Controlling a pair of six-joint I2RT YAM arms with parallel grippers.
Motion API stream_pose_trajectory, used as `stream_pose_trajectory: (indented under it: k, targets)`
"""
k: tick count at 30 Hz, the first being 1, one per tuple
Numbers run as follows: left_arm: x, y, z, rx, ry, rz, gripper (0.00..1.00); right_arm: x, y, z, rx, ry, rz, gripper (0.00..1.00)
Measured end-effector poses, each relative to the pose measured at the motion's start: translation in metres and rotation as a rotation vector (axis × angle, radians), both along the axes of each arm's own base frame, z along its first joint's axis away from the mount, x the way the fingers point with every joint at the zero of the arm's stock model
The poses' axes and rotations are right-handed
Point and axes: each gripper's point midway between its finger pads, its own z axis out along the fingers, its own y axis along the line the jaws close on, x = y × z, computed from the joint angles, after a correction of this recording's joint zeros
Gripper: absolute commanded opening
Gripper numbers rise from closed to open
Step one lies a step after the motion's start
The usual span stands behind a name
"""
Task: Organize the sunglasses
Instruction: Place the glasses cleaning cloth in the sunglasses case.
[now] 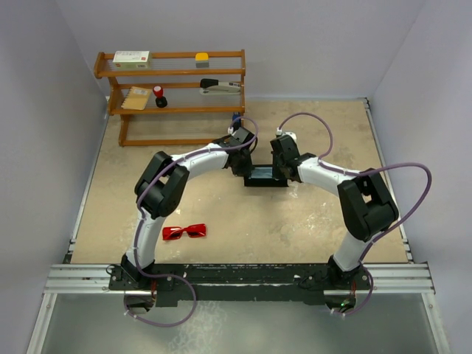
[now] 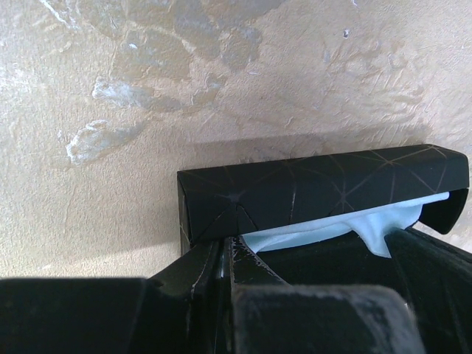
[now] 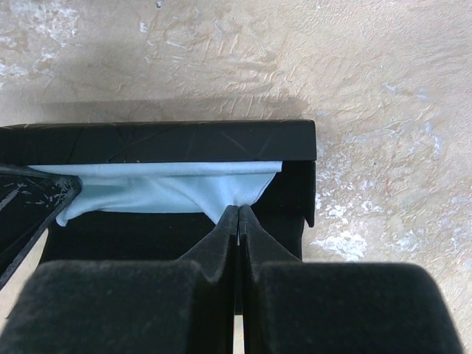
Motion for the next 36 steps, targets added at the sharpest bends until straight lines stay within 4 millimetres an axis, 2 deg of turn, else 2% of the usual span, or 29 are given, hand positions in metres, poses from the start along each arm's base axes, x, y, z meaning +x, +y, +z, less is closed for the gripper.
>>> stream_pose_trajectory:
  k: [16,29,36]
  targets:
    - [-0.002,-0.001,0.001,-0.04,0.018,-0.008,0.0,-0.009,-0.005,-0.011,-0.014,0.022,-0.002,0.0]
    - [-0.006,0.003,0.005,-0.023,0.046,-0.023,0.0,-0.009,-0.005,-0.011,-0.017,0.022,0.001,0.0]
    - [0.008,0.014,0.019,-0.014,0.038,-0.026,0.0,-0.005,-0.004,-0.006,-0.017,0.011,0.008,0.0]
